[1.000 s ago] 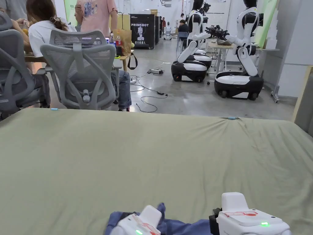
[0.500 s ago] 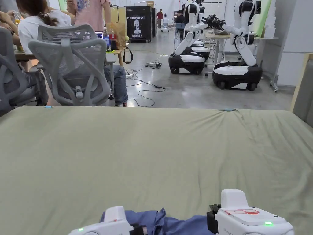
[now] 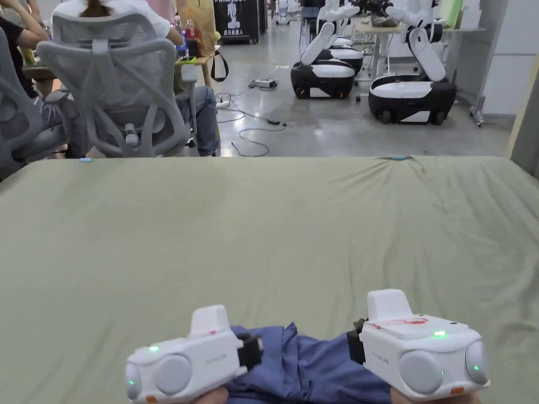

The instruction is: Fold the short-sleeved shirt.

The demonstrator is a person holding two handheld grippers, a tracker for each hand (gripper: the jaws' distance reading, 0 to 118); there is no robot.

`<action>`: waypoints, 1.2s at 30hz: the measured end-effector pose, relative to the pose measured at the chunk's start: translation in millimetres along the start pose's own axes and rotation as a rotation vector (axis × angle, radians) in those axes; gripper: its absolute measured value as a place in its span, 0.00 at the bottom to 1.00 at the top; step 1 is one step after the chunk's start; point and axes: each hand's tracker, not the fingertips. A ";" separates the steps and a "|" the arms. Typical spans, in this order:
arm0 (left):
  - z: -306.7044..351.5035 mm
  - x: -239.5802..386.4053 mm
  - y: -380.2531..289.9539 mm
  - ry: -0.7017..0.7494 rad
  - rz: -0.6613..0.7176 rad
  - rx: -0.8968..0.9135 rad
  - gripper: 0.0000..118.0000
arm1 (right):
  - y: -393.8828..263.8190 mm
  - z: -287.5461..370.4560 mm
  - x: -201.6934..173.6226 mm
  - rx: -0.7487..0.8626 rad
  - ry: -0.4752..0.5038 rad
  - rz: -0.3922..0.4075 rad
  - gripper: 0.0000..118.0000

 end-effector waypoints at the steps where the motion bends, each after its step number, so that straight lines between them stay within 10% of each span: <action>1: 8.2 -14.1 4.1 0.016 0.040 0.019 0.02 | 0.7 -0.7 -2.2 -0.002 0.006 -0.005 0.00; 5: 20.6 -78.6 2.2 0.034 0.230 0.039 0.93 | 1.3 0.9 -13.3 0.002 0.019 0.003 0.00; 6: 23.2 -92.0 -1.3 0.041 0.277 0.053 0.95 | 1.6 1.9 -14.9 0.004 0.018 0.007 0.00; 15: -36.0 -137.0 -38.6 -0.326 0.627 -0.064 0.82 | 0.1 8.4 -7.5 0.019 0.007 -0.022 0.00; 19: -49.4 -119.2 -35.0 -0.222 0.641 -0.039 0.52 | -1.5 10.4 -2.6 0.015 -0.013 -0.019 0.00; 20: -49.2 -112.4 -34.4 -0.137 0.607 -0.059 0.15 | -2.1 9.8 -0.9 0.012 -0.017 -0.021 0.00; 29: 47.4 -127.2 22.1 0.122 0.162 0.132 0.14 | -8.5 2.3 1.6 -0.020 -0.031 -0.021 0.00; 36: 24.6 -16.0 6.5 0.195 -0.289 0.106 0.14 | -14.5 8.7 6.4 -0.021 -0.053 -0.006 0.00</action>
